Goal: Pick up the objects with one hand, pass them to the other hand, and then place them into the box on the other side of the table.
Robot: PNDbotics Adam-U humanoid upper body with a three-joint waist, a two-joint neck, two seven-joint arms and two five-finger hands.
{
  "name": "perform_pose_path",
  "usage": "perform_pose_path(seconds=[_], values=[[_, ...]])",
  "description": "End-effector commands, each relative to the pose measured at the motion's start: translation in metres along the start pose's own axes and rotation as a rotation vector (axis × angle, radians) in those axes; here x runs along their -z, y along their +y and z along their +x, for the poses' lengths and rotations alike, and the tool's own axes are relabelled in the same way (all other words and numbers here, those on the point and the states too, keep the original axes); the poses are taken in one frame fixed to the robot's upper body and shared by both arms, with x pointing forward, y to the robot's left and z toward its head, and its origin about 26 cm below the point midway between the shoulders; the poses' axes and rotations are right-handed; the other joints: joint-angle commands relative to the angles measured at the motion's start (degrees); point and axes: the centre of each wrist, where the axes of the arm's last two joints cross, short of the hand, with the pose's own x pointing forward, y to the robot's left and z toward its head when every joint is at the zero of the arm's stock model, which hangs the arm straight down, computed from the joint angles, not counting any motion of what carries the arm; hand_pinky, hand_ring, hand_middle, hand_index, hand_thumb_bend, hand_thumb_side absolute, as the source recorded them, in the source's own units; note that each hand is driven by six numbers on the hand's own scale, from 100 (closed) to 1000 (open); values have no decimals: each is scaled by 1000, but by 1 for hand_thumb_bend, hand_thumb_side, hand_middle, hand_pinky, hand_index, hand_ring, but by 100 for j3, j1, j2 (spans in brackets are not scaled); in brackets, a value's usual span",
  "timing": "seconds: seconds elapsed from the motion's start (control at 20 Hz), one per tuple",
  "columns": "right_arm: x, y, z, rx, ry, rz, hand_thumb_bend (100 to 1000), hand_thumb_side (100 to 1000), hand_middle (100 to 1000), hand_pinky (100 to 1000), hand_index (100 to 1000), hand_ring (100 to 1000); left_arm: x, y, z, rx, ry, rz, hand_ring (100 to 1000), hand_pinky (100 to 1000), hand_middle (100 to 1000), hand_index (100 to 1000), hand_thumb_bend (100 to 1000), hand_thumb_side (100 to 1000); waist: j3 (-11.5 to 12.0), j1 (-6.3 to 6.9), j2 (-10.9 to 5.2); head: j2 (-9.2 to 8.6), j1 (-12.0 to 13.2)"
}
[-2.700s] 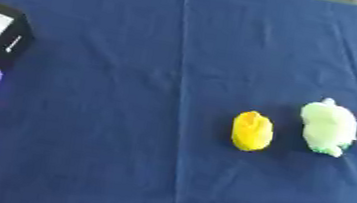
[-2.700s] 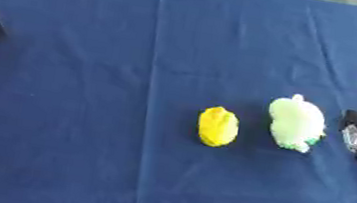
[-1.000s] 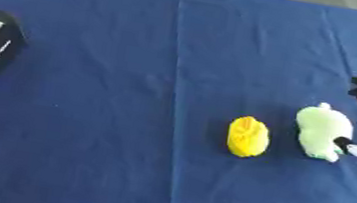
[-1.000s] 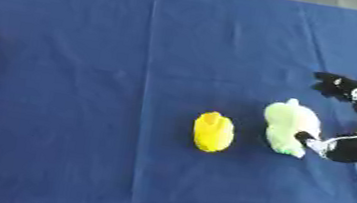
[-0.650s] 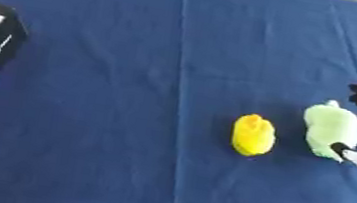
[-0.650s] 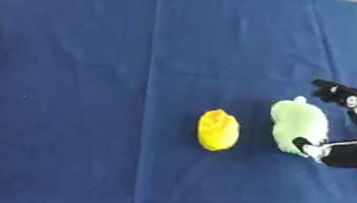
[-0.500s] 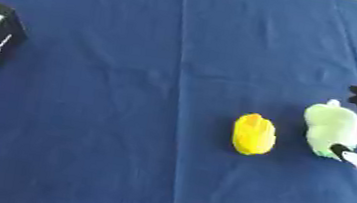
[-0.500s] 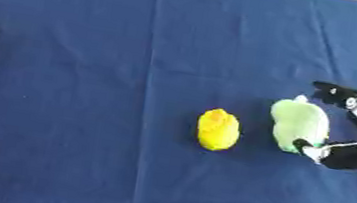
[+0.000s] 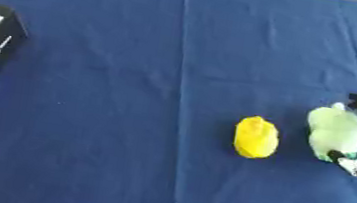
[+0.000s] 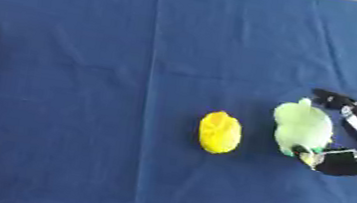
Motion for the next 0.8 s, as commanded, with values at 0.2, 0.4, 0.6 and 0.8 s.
perform_pose_path(seconds=[0.2, 0.4, 0.6, 0.8], values=[[-1, -1, 3, -61, 18, 1, 433, 100, 865, 953, 970, 914, 3, -2, 10, -10, -36, -9, 729, 892, 773, 863, 211, 981, 16, 0, -63, -103, -24], [-1, 1, 3, -66, 26, 15, 425, 100, 787, 937, 931, 899, 3, -2, 10, -10, -37, -8, 729, 892, 773, 862, 211, 981, 23, -3, -57, -82, -28], [0, 1, 4, -27, 31, 6, 298, 100, 608, 919, 818, 854, 3, -1, 10, -9, -37, -7, 729, 892, 773, 861, 211, 980, 16, -6, -66, -42, -16], [1, -1, 5, 48, 29, -34, 111, 100, 475, 887, 703, 761, 3, -1, 9, -6, -35, -8, 729, 892, 772, 861, 211, 980, 4, -10, -84, -3, -19]])
